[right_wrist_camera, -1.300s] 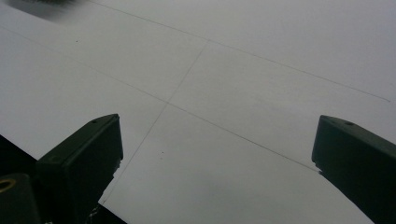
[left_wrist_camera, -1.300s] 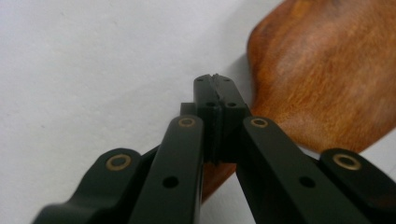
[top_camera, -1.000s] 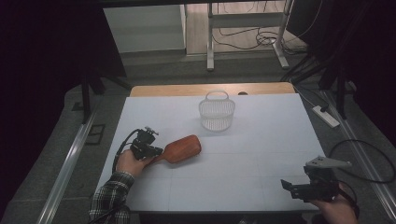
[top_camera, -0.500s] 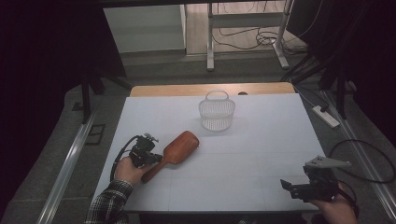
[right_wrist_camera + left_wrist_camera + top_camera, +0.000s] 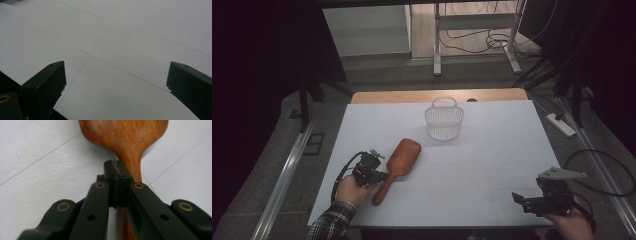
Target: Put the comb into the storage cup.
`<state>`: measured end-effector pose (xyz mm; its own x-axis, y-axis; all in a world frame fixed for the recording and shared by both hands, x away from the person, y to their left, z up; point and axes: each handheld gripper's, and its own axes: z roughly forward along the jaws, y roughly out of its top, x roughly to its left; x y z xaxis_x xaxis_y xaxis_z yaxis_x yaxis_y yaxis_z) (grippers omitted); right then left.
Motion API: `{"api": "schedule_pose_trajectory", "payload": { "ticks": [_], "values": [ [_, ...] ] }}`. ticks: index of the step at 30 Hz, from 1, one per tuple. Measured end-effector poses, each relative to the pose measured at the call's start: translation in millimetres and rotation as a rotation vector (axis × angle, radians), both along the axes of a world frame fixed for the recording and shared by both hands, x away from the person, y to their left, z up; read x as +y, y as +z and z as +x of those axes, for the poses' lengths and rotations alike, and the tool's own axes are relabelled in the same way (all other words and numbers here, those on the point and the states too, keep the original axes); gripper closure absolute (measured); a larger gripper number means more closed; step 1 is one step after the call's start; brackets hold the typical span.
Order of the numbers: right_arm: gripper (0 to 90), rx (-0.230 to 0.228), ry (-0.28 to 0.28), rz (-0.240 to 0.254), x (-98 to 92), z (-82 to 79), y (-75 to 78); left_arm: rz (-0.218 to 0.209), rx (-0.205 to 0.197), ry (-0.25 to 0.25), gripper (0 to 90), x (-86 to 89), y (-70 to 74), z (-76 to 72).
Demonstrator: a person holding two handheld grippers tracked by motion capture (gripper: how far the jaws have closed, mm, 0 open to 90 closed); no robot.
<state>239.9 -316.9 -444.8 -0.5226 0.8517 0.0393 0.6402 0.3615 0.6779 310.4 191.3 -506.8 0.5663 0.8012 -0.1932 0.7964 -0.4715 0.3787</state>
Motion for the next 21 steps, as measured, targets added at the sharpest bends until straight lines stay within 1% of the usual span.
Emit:
{"api": "schedule_pose_trajectory", "payload": {
  "ticks": [7,10,12,16,19,21],
  "values": [
    [2.7,0.001,0.001,0.001,0.2,0.3,0.0,-0.012,0.004,0.01,89.1,1.0,0.7,-0.9],
    [2.8,0.001,0.001,0.0,0.2,0.3,0.0,-0.02,-0.004,0.02,89.1,3.2,3.4,-1.4],
    [2.8,0.001,0.001,0.001,0.2,0.2,0.0,-0.029,-0.018,0.03,89.0,5.5,6.2,-2.6],
    [2.9,0.0,0.001,0.001,0.3,0.1,0.1,-0.069,-0.037,0.053,85.9,10.9,11.7,-7.4],
    [2.9,0.0,0.002,0.001,0.3,0.1,0.1,-0.076,-0.053,0.067,81.7,12.5,15.3,-12.4],
    [2.9,-0.001,0.003,0.0,0.4,0.0,0.1,-0.084,-0.06,0.073,77.4,13.3,17.0,-15.3]
  ]
}}
